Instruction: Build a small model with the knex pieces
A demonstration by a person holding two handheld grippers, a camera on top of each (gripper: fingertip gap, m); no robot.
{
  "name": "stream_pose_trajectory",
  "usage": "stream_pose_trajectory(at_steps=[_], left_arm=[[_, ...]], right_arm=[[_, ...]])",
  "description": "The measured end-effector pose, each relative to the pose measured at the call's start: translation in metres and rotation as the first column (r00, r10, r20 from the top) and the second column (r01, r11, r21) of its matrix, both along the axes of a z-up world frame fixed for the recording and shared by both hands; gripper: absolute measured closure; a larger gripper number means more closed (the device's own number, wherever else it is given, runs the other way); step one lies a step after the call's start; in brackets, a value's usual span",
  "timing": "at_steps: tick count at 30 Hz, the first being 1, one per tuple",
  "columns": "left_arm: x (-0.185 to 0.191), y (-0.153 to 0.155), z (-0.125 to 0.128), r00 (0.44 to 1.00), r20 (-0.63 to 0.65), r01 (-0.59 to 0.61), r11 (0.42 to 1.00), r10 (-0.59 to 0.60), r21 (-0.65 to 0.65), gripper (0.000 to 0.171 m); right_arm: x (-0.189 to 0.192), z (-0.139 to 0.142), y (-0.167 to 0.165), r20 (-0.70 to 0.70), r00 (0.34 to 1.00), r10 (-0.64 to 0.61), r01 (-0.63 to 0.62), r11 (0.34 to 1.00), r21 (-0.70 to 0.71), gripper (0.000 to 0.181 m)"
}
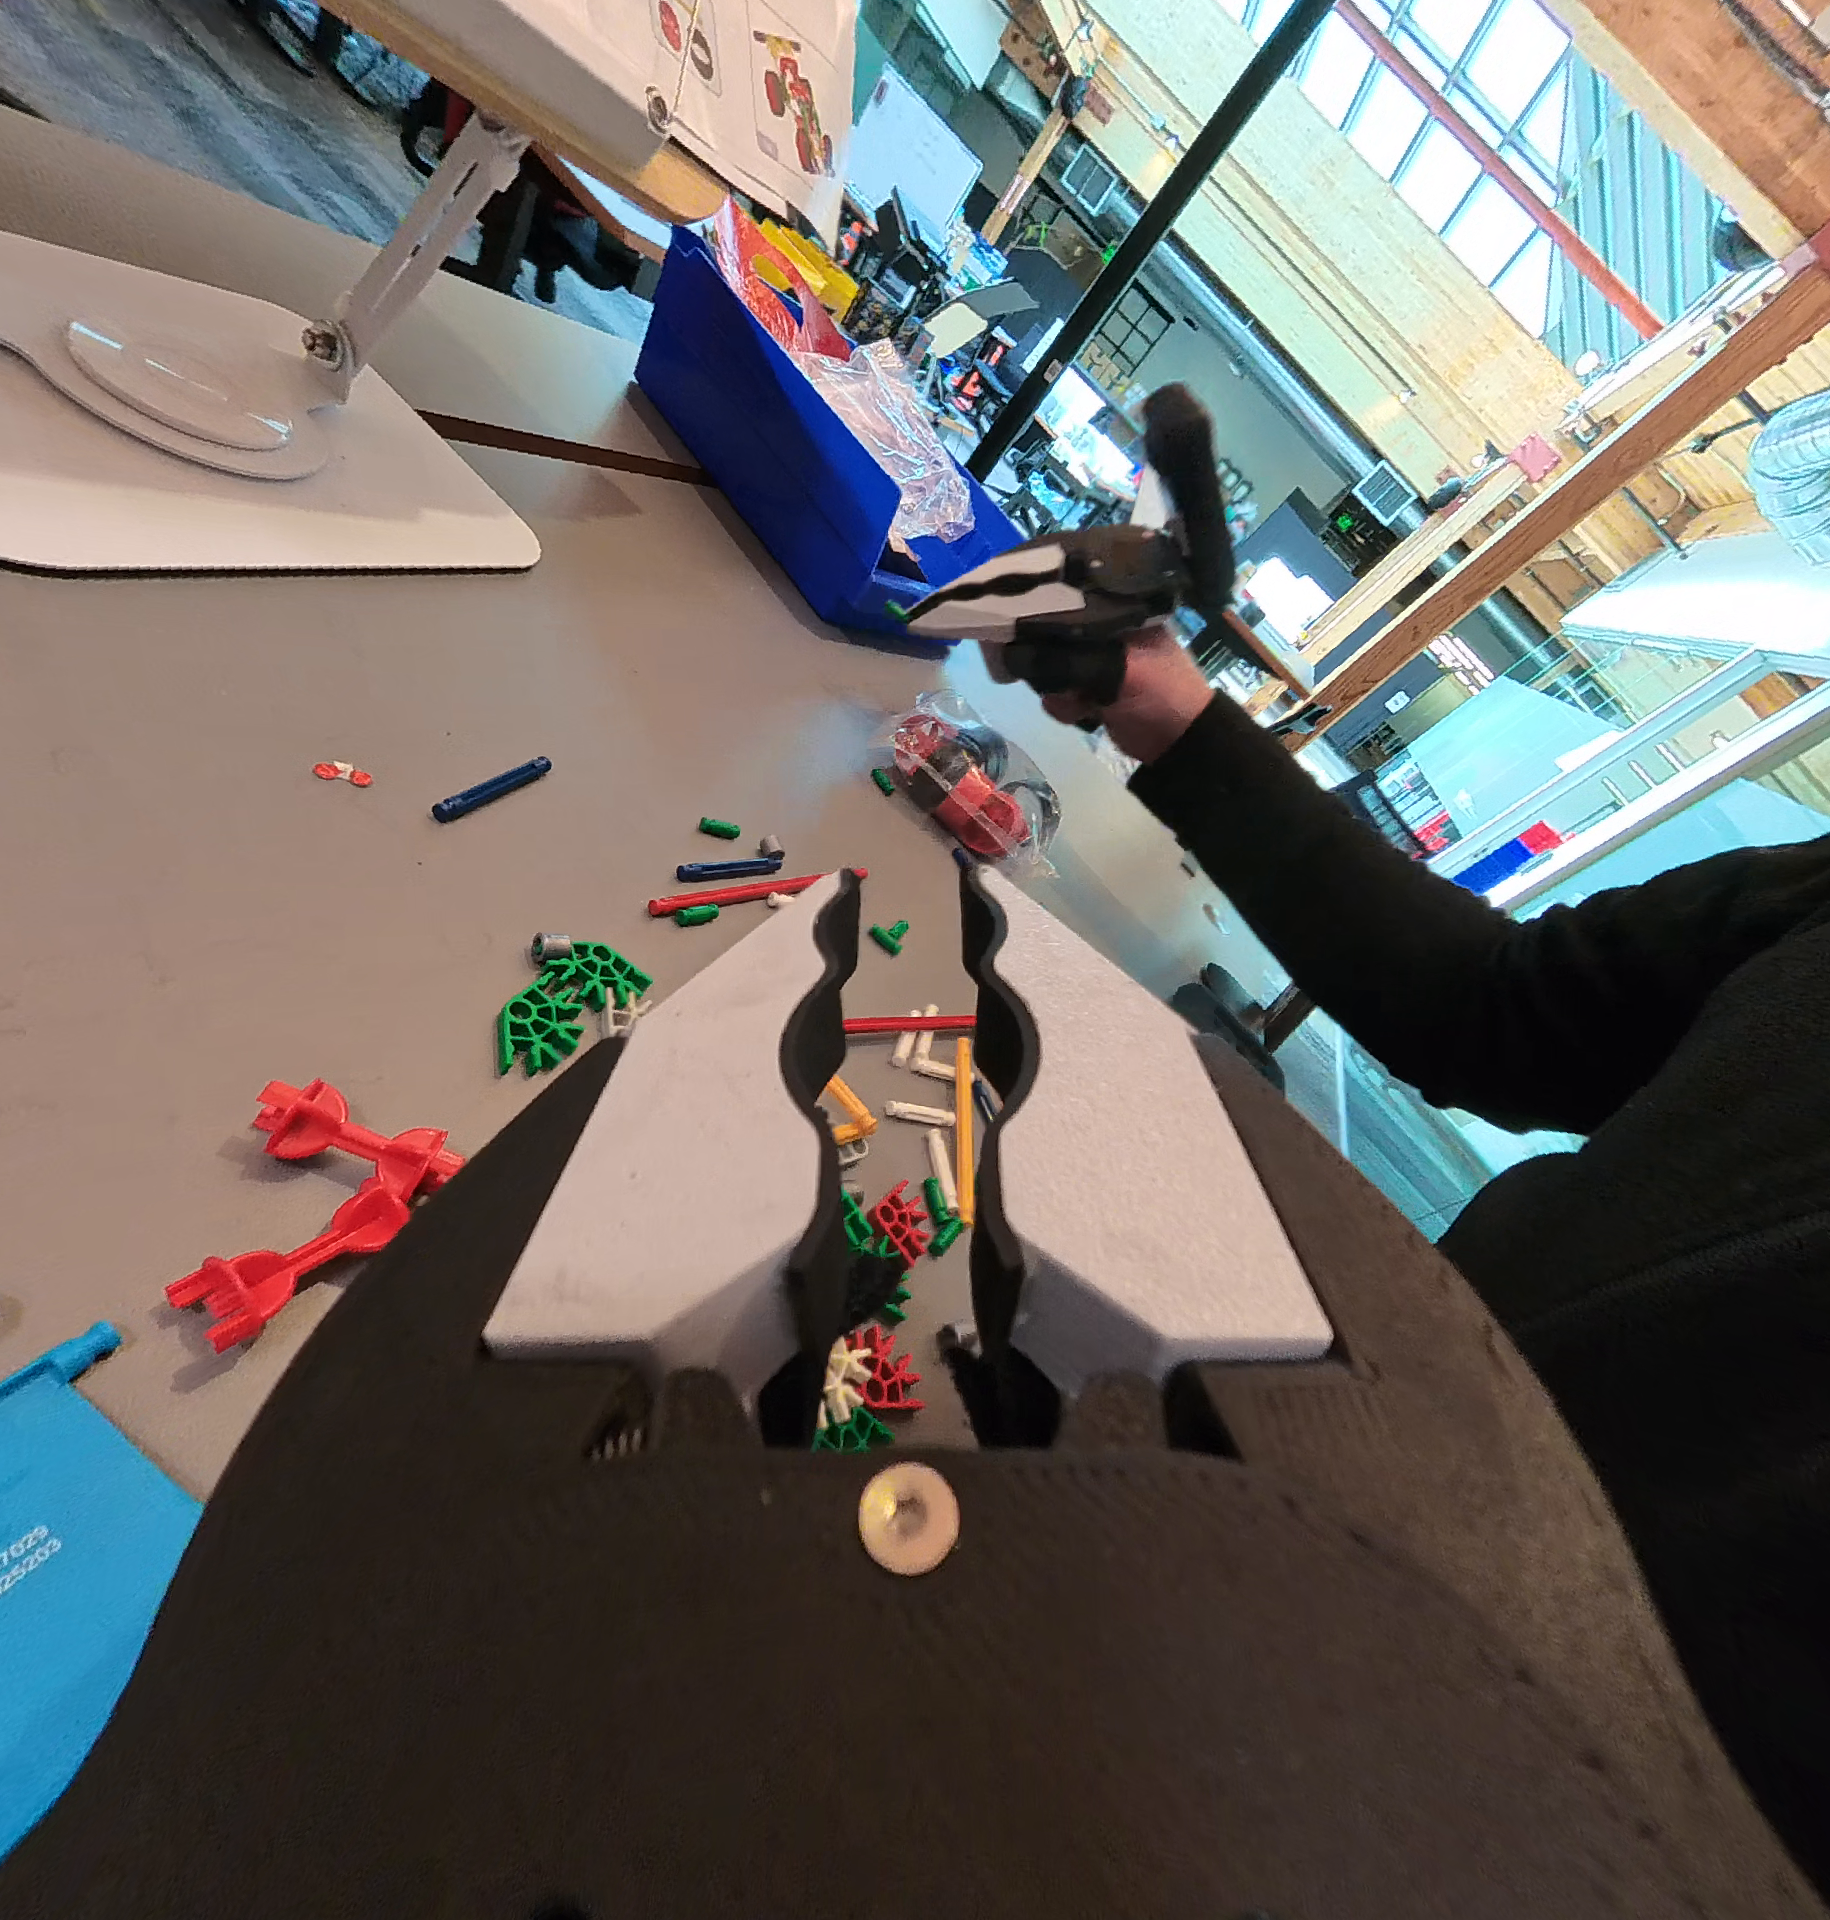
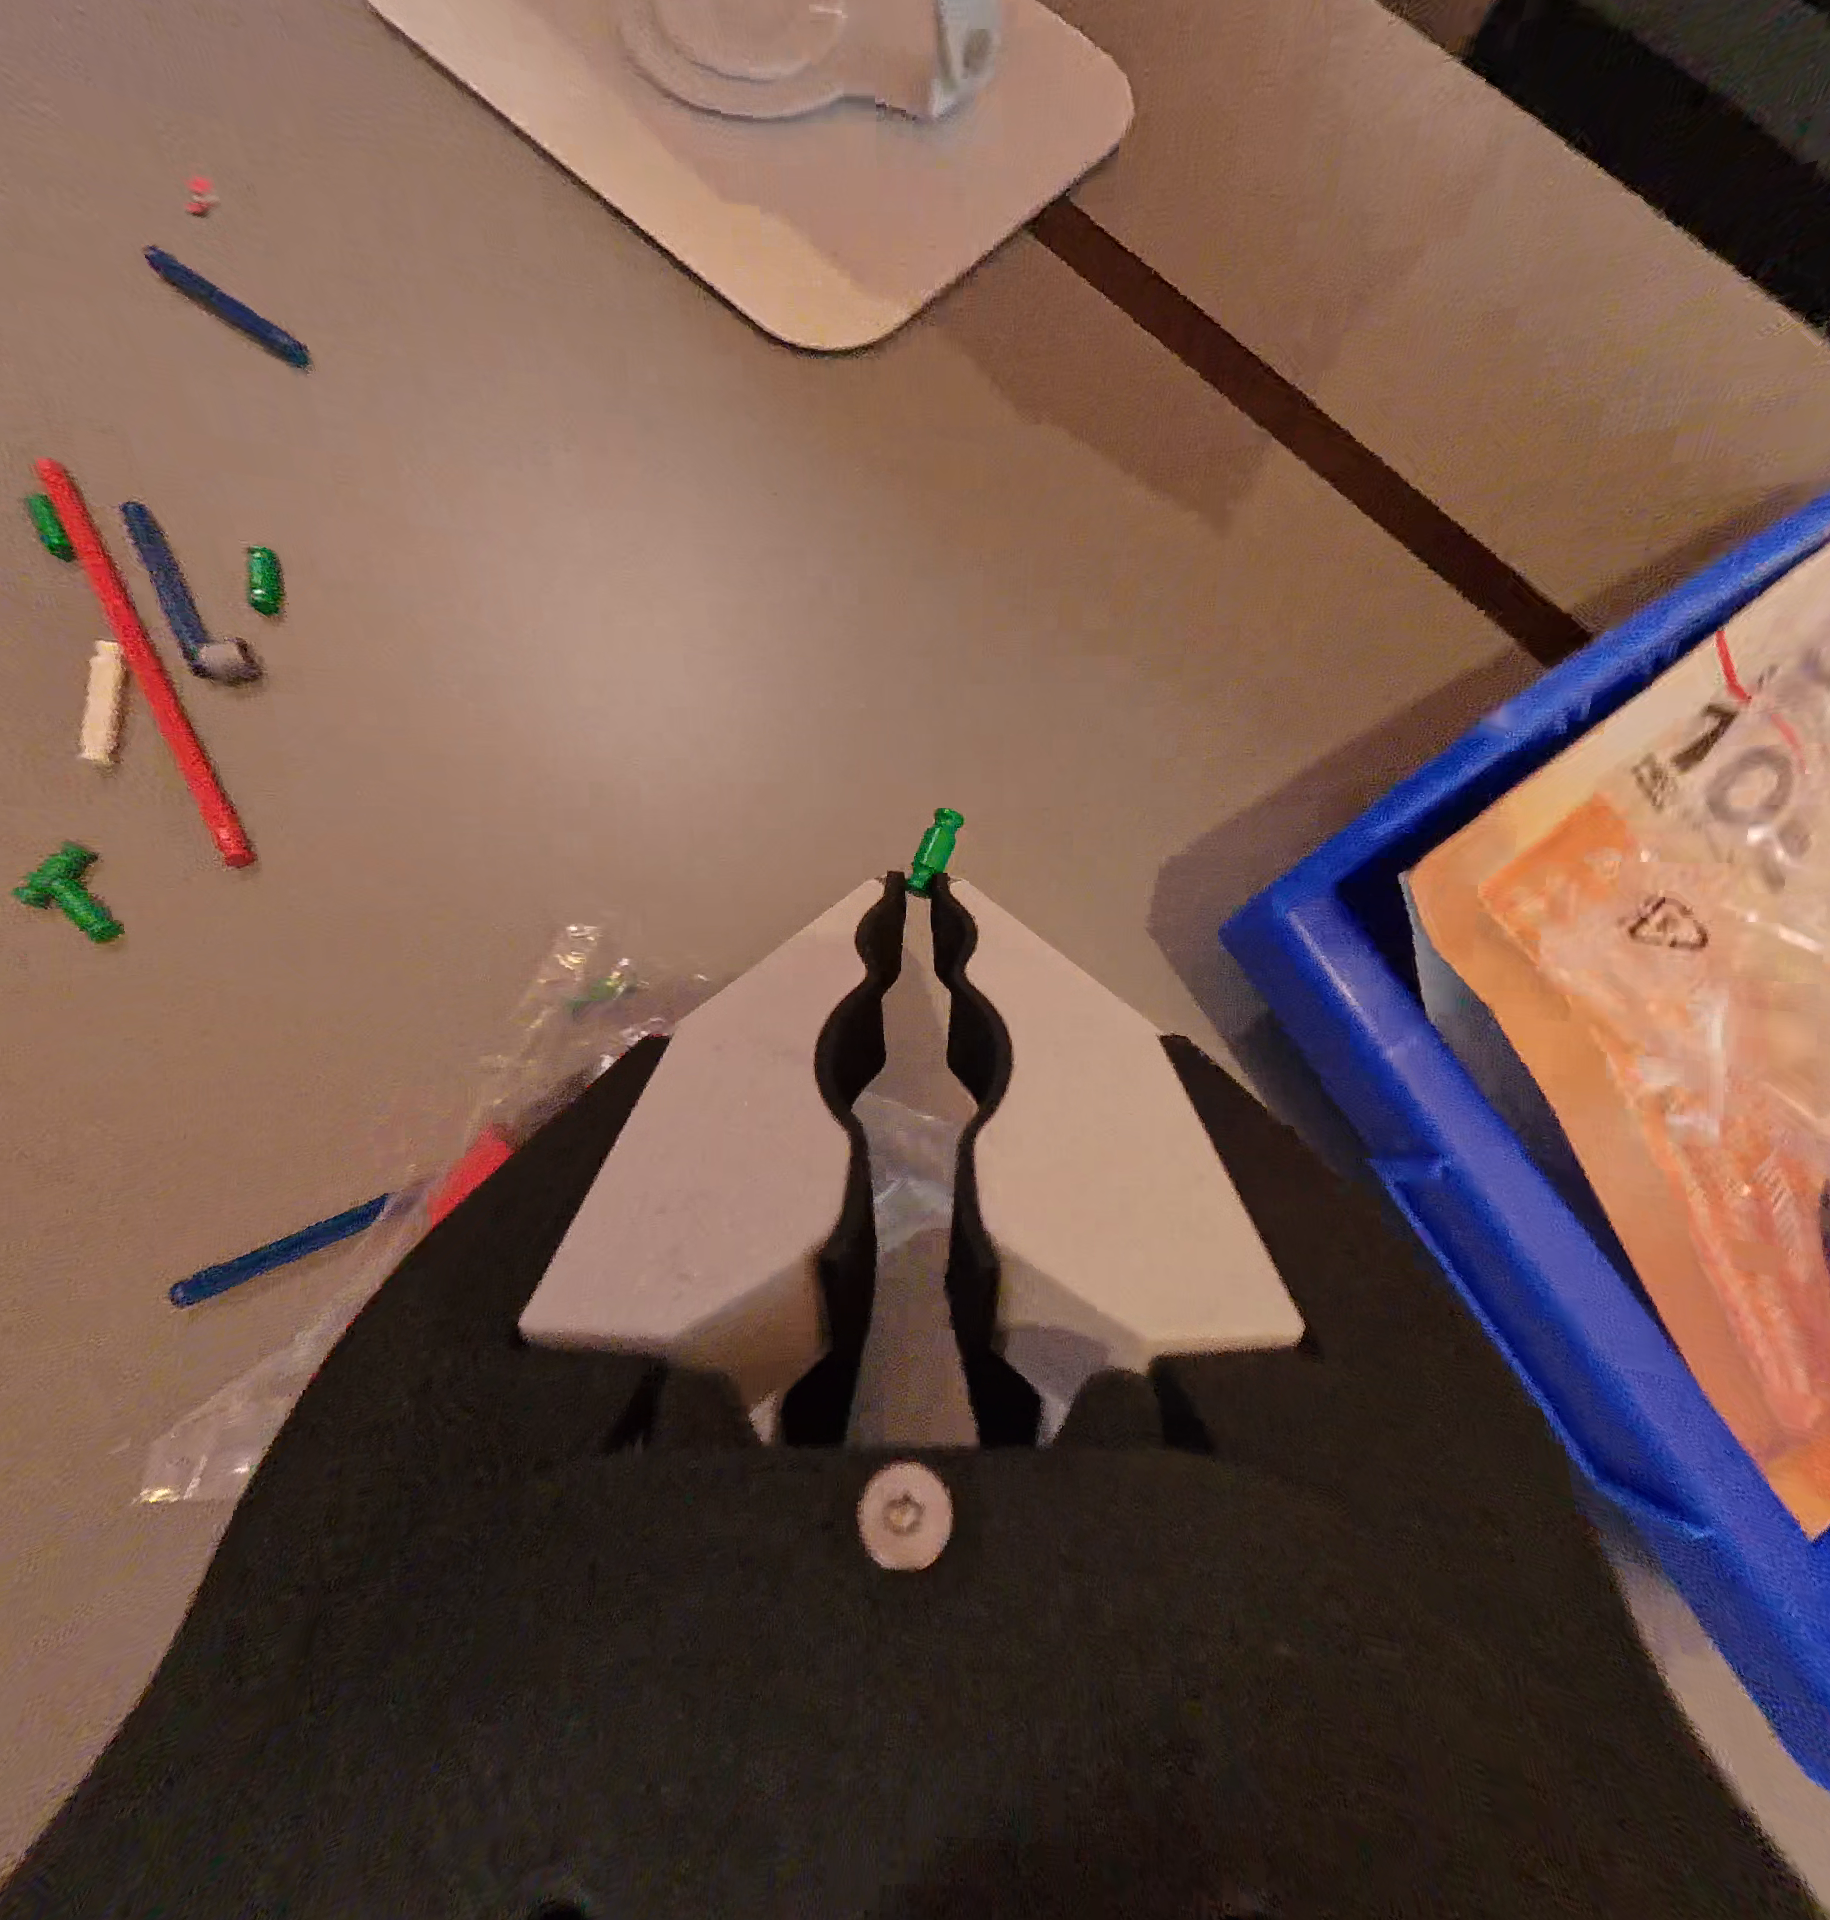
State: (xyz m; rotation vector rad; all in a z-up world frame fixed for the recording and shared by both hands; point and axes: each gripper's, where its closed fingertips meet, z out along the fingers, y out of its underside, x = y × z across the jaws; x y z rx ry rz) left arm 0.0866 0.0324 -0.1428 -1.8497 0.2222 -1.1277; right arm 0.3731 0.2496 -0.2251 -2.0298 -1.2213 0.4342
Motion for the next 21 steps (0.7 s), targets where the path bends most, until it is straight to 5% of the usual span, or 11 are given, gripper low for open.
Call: stream_pose_trajectory(at_steps=[3,7,13,17,21], left_arm=[[-0.003,-0.001,-0.002,0.998,-0.058,-0.021,1.0,0.021,0.002,0.153],[-0.01,-0.007,-0.012,0.985,-0.163,-0.055,0.998,0.054,-0.002,0.151],[-0.008,-0.021,-0.032,0.975,-0.216,-0.061,0.997,0.051,-0.039,0.15],[-0.002,-0.027,-0.042,0.975,-0.221,-0.033,0.998,0.02,-0.058,0.15],[0.004,-0.027,-0.039,0.977,-0.214,-0.013,0.999,0.003,-0.046,0.149]], right_arm=[[-0.033,0.042,-0.028,-0.018,0.99,0.138,-0.136,0.987,0.089,0.178],[-0.088,0.068,-0.094,-0.082,0.945,0.316,-0.314,0.949,0.037,0.179],[-0.138,0.007,-0.172,-0.014,0.915,0.404,-0.402,0.907,-0.123,0.178],[-0.154,-0.023,-0.187,0.021,0.941,0.337,-0.332,0.936,-0.115,0.178],[-0.16,-0.027,-0.195,0.012,0.952,0.307,-0.303,0.944,-0.135,0.145]])
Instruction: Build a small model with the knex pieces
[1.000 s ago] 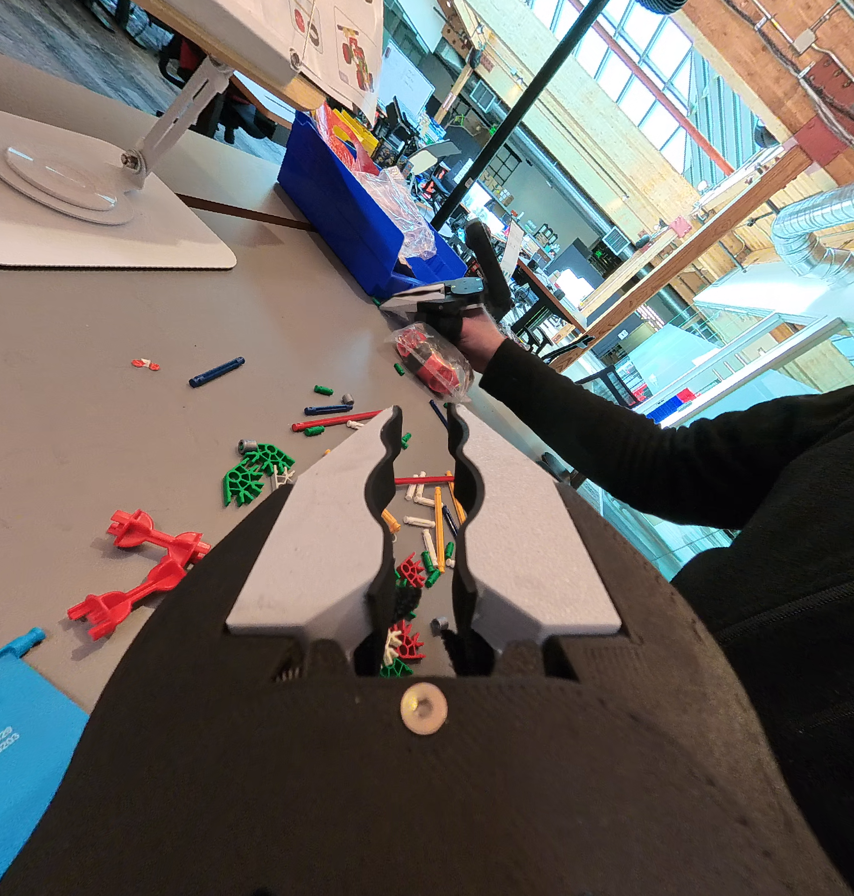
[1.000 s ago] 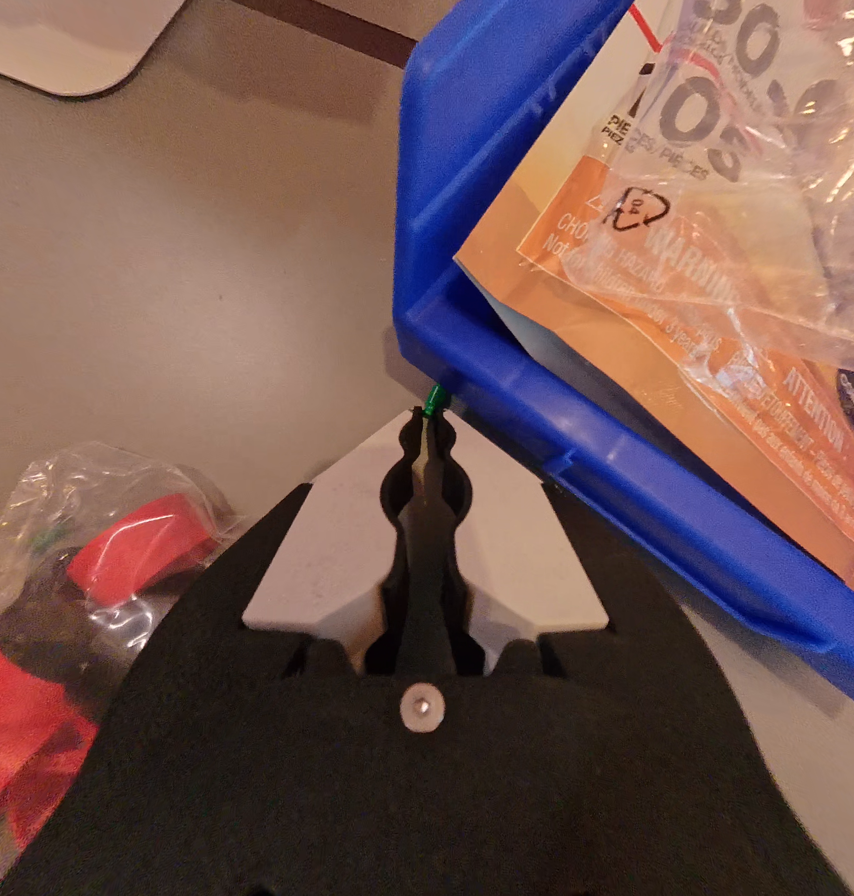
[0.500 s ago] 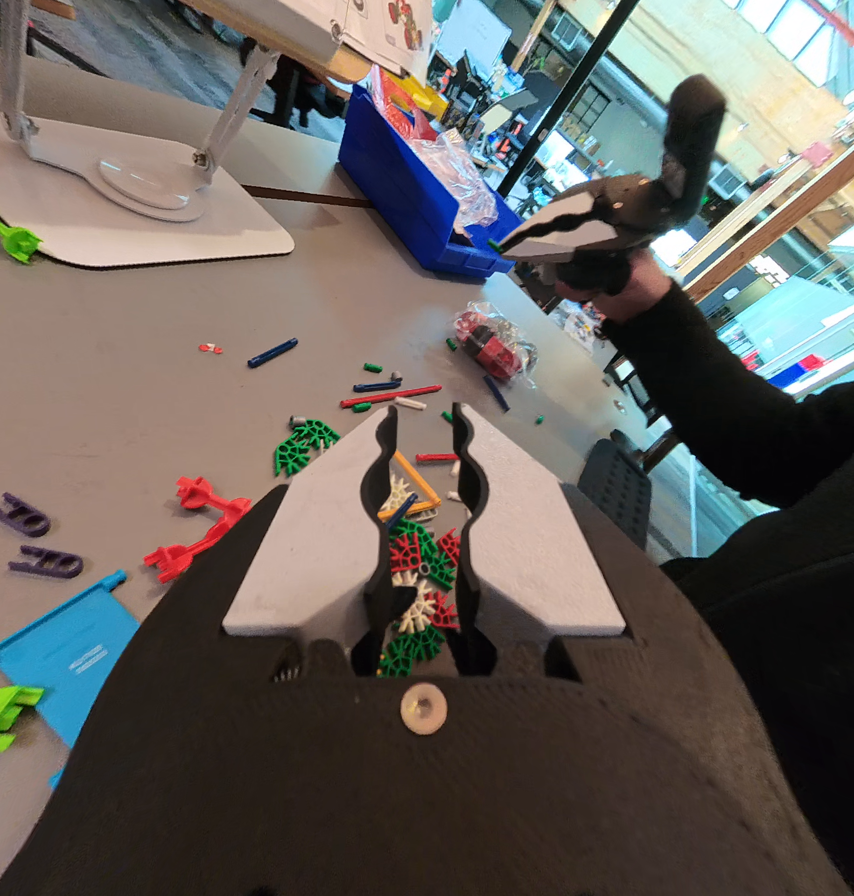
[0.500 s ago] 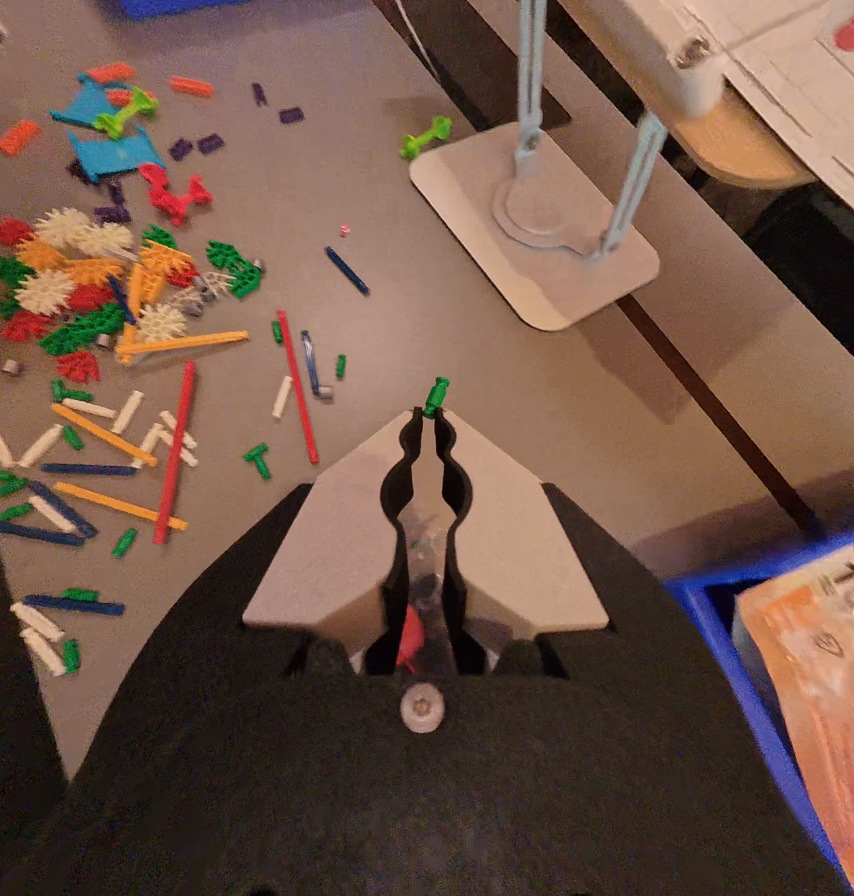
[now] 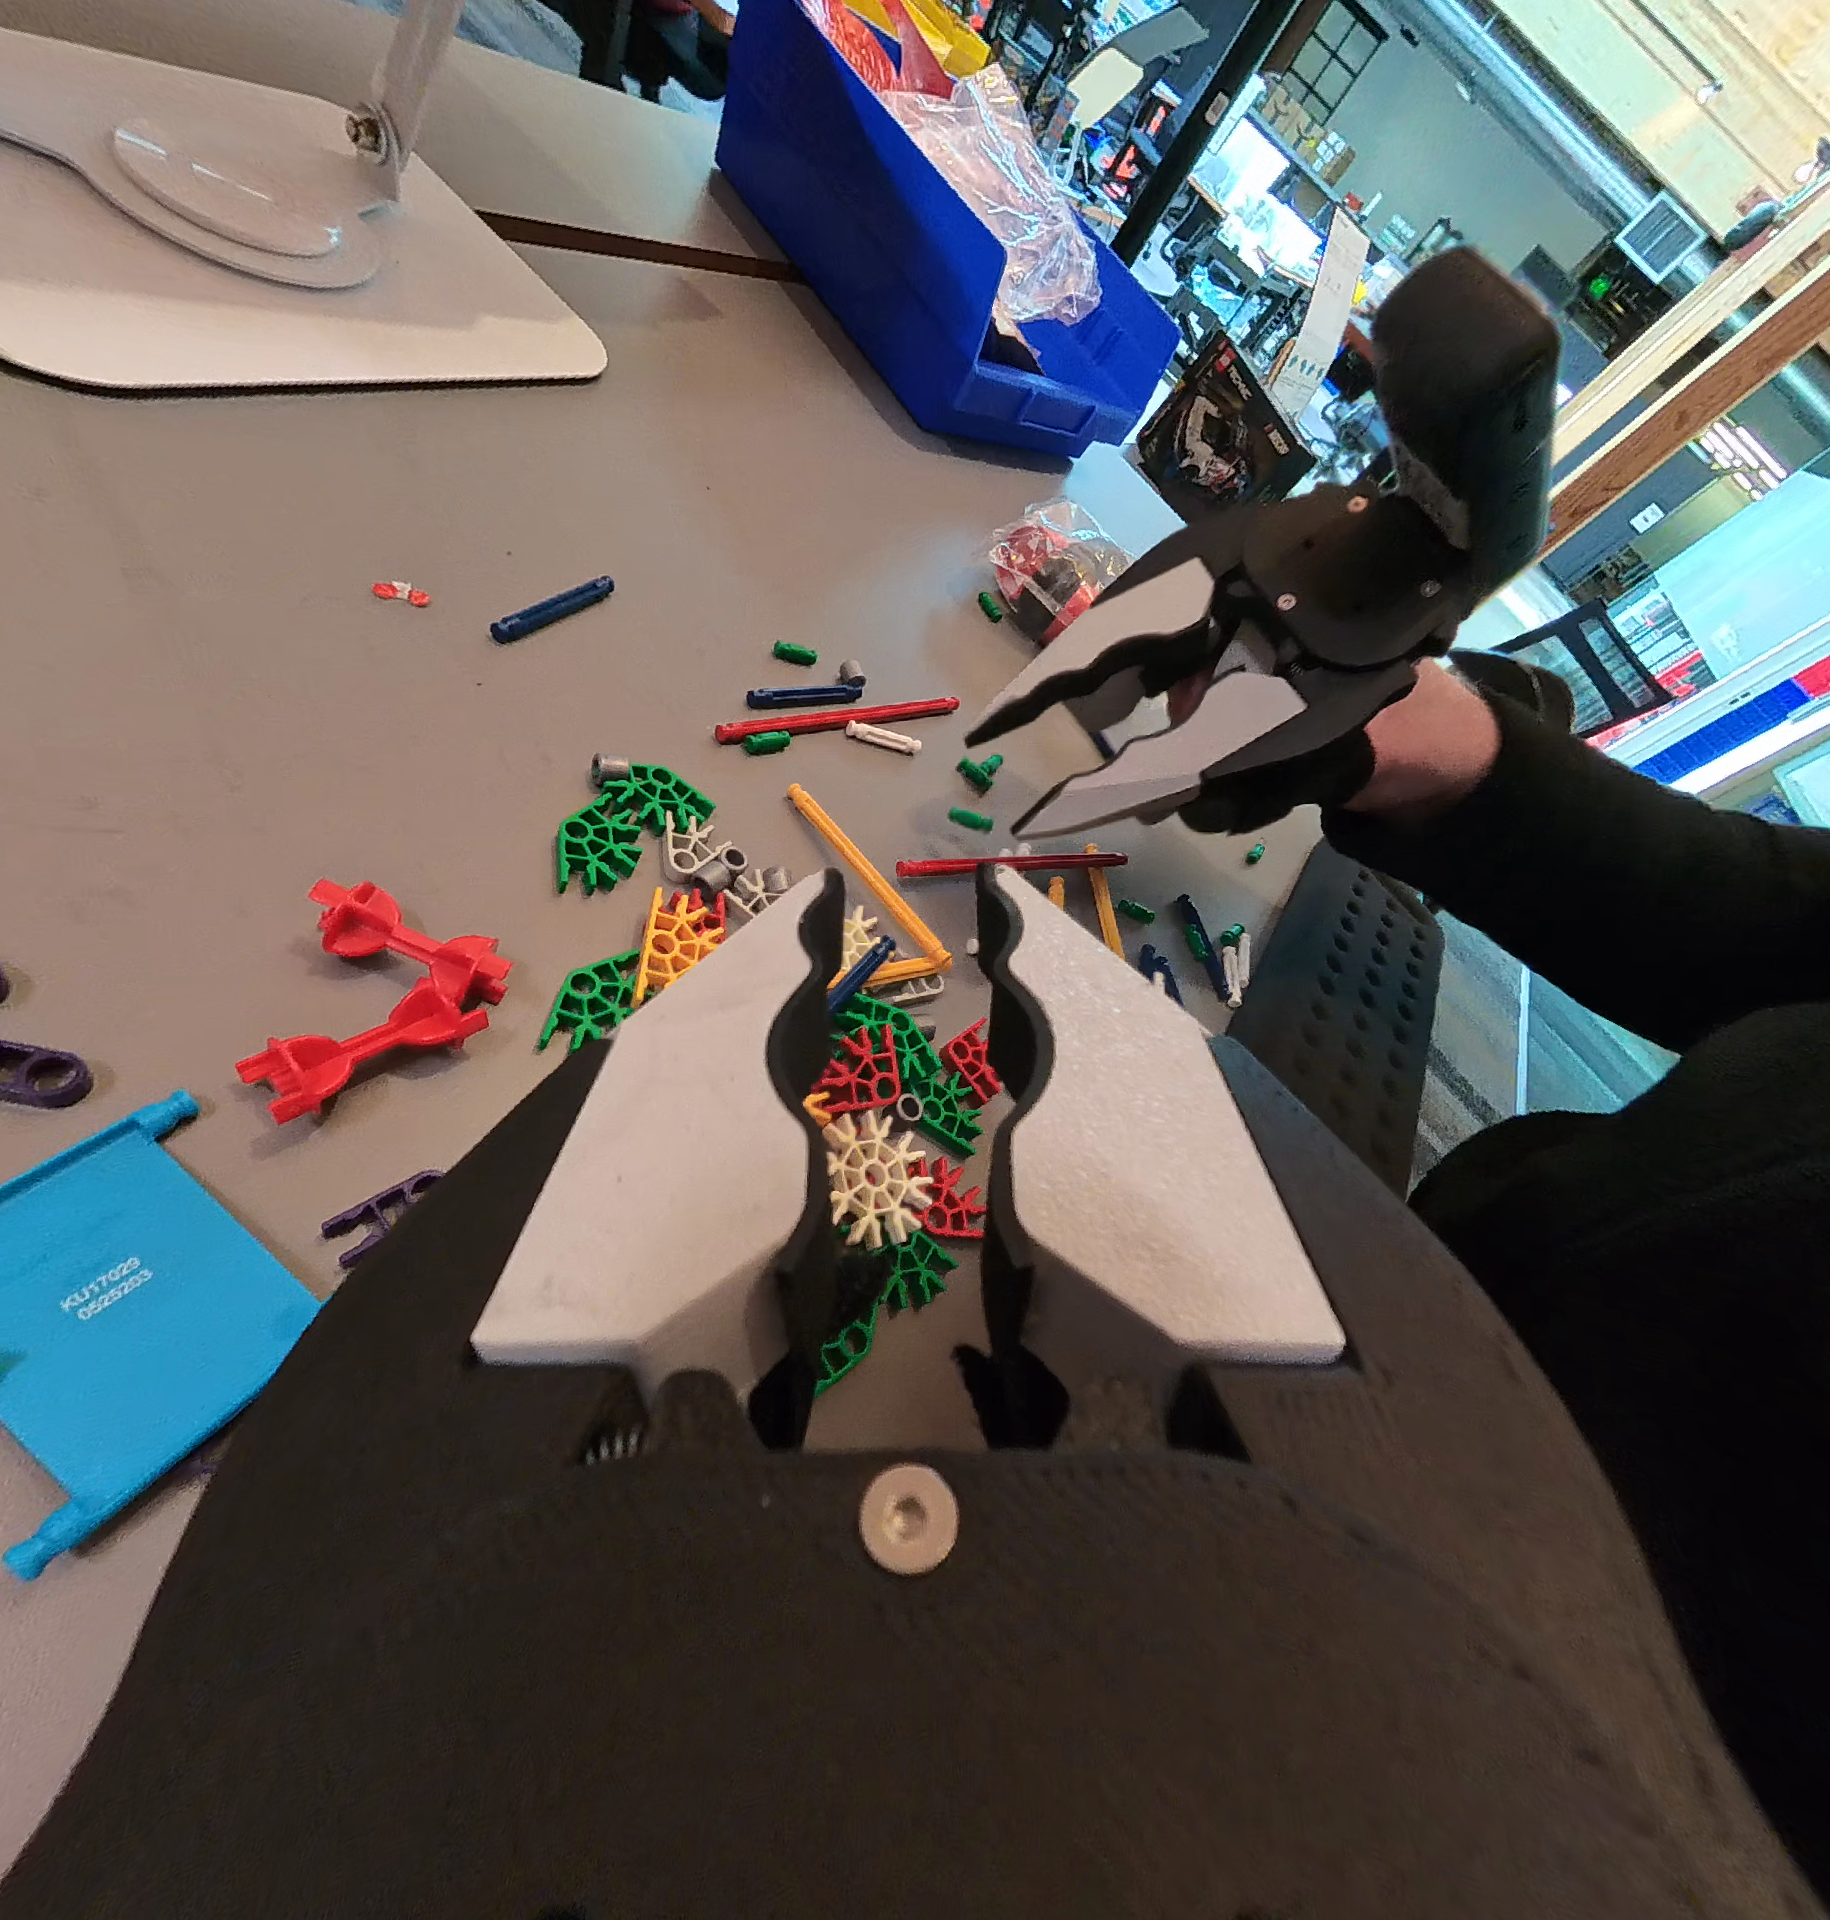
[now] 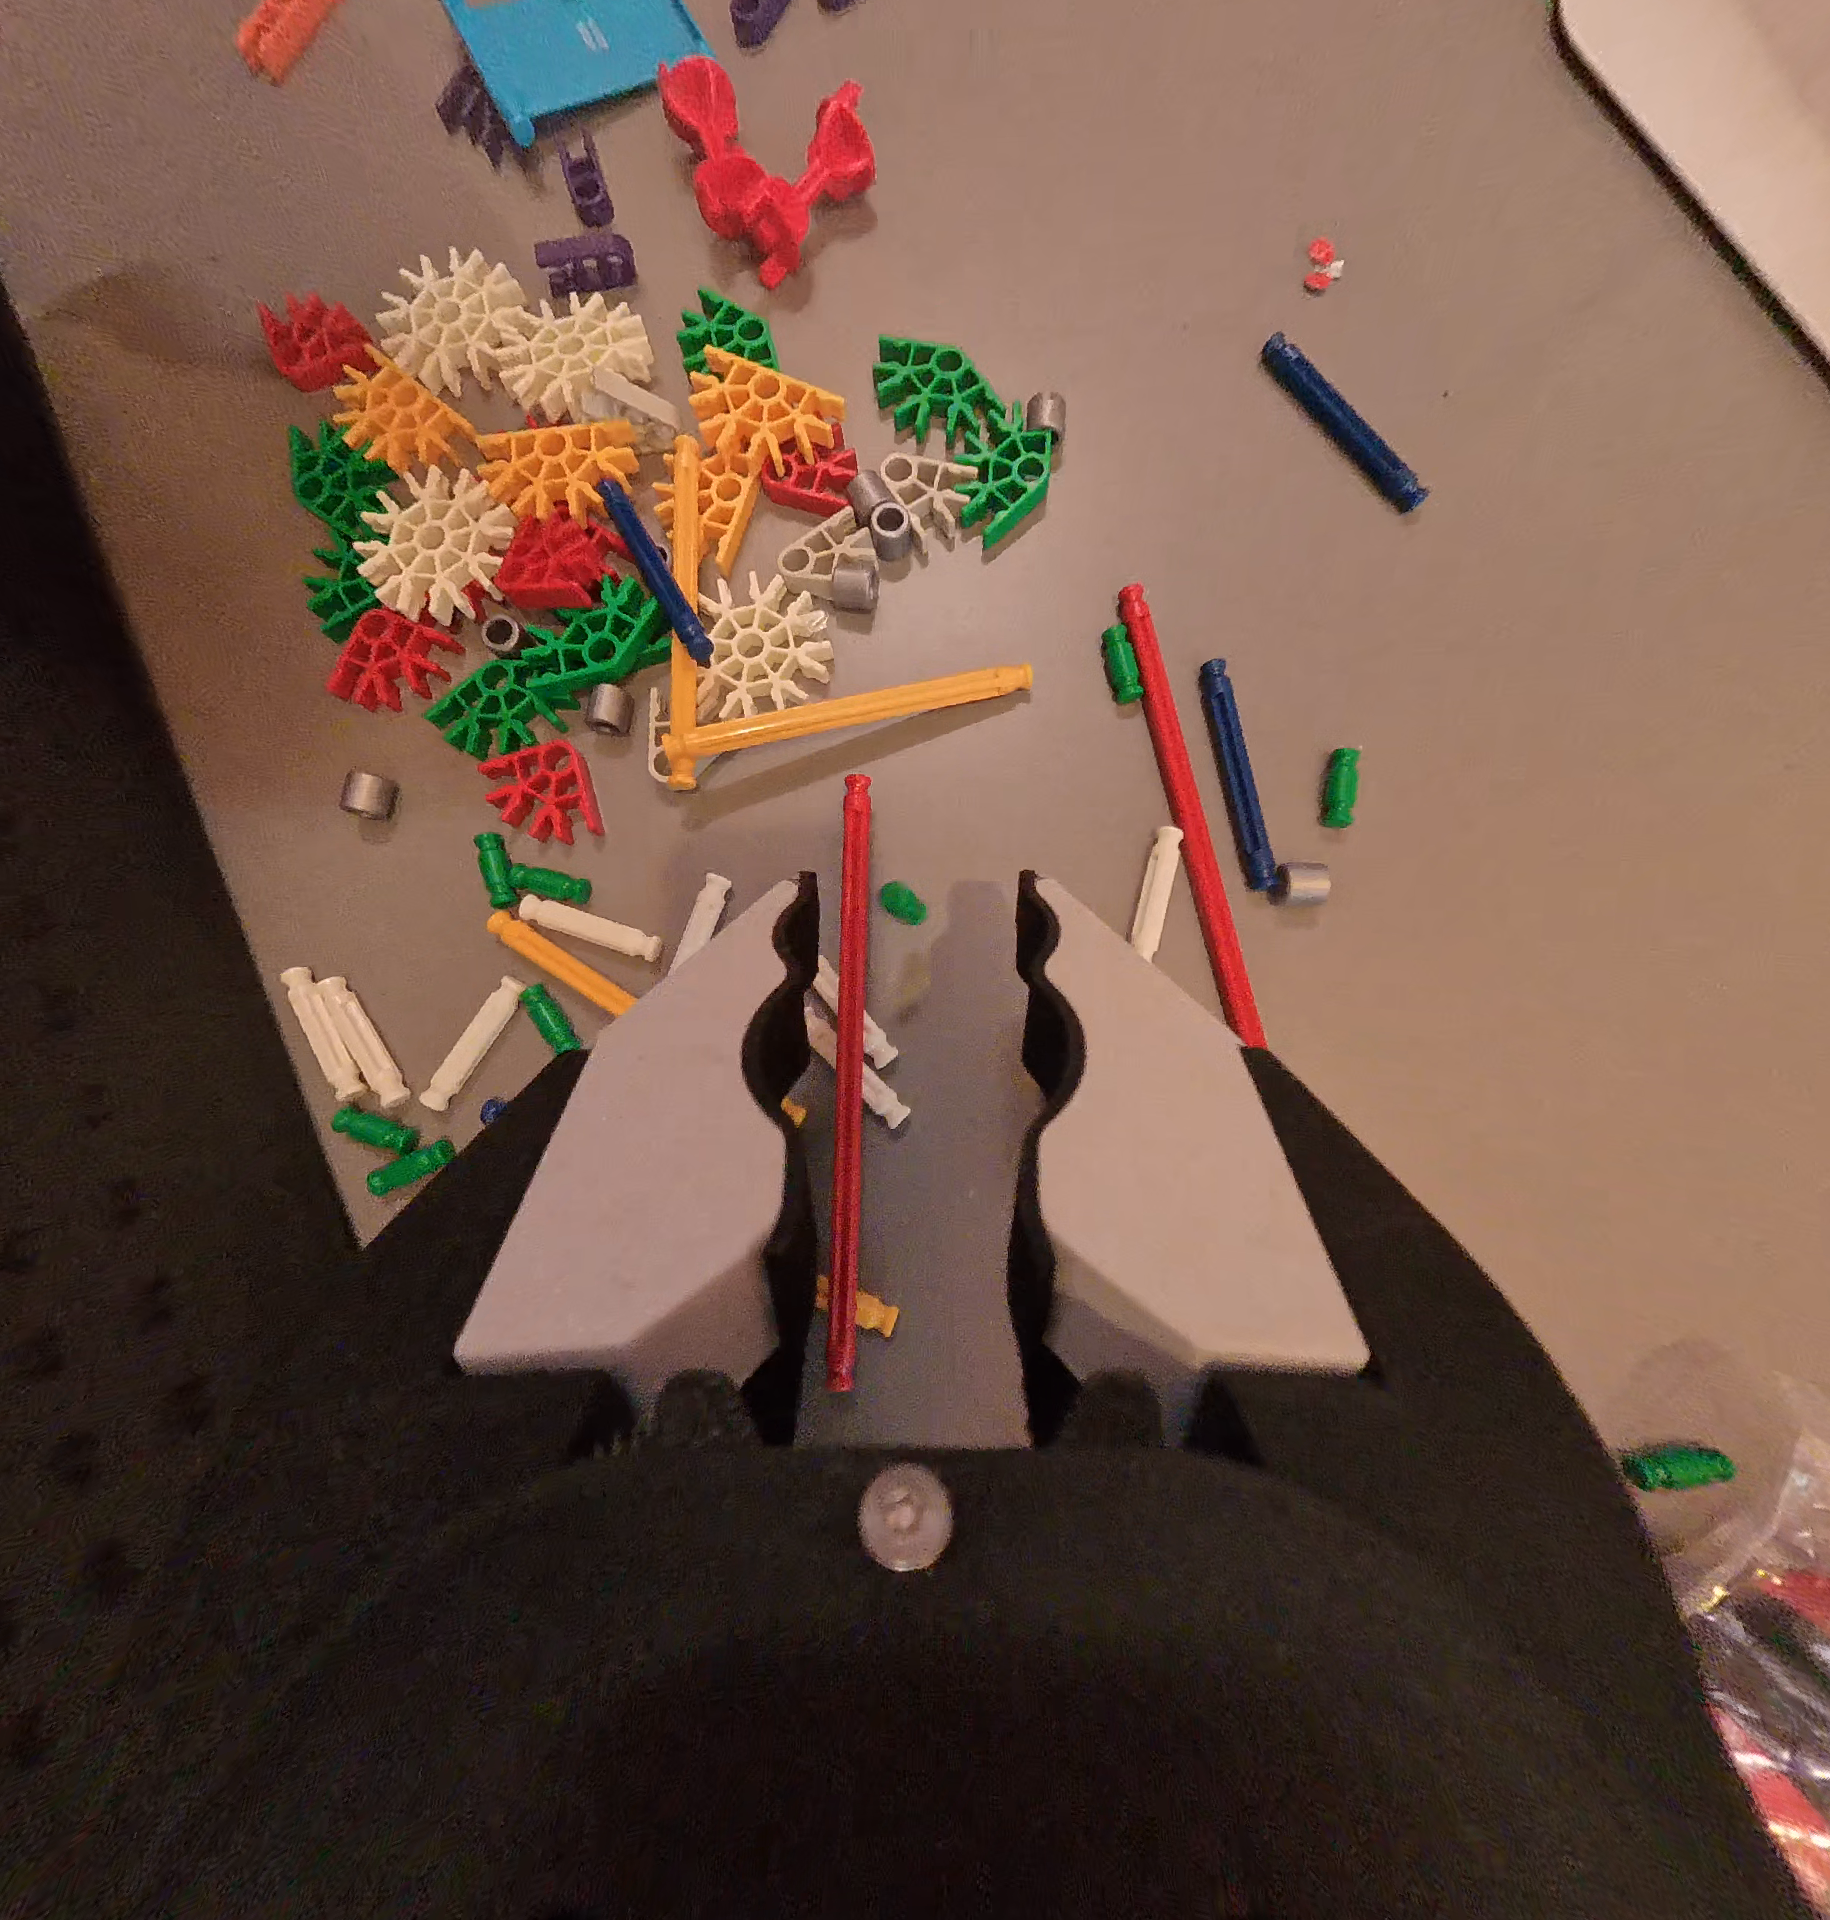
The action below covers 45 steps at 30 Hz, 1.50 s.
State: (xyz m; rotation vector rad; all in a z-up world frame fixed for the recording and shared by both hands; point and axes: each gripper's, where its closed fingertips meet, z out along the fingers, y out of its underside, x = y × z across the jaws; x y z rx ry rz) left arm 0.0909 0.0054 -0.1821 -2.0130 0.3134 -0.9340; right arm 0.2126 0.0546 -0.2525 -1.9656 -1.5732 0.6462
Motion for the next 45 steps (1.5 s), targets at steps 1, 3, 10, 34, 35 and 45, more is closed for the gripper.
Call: stream_pose_trajectory(at_steps=[1,3,10,34,35,45], left_arm=[[0.001,0.0,0.0,1.0,-0.004,0.006,1.0,-0.006,0.001,0.149],[0.002,-0.002,0.002,1.0,-0.014,0.022,1.0,-0.022,0.005,0.149],[0.004,0.0,0.01,0.999,0.014,0.044,0.999,-0.044,0.026,0.149],[0.039,0.004,0.007,0.984,0.005,0.177,0.984,-0.177,0.017,0.148],[0.042,0.004,0.008,0.983,0.002,0.186,0.982,-0.186,0.019,0.148],[0.034,-0.001,0.009,0.984,-0.013,0.176,0.984,-0.176,0.026,0.148]], right_arm=[[0.004,0.007,0.002,-0.01,1.0,-0.017,0.017,1.0,0.005,0.143],[0.025,0.025,0.022,-0.028,0.993,-0.114,0.115,0.992,0.047,0.134],[0.18,0.014,0.105,0.097,0.833,-0.544,0.54,0.839,0.069,0.118],[0.224,-0.018,-0.084,0.227,0.972,0.067,-0.026,0.984,-0.179,0.169],[0.224,-0.02,-0.087,0.234,0.969,0.079,-0.034,0.981,-0.191,0.17],[0.219,-0.03,-0.076,0.228,0.971,0.077,-0.048,0.991,-0.128,0.181]])
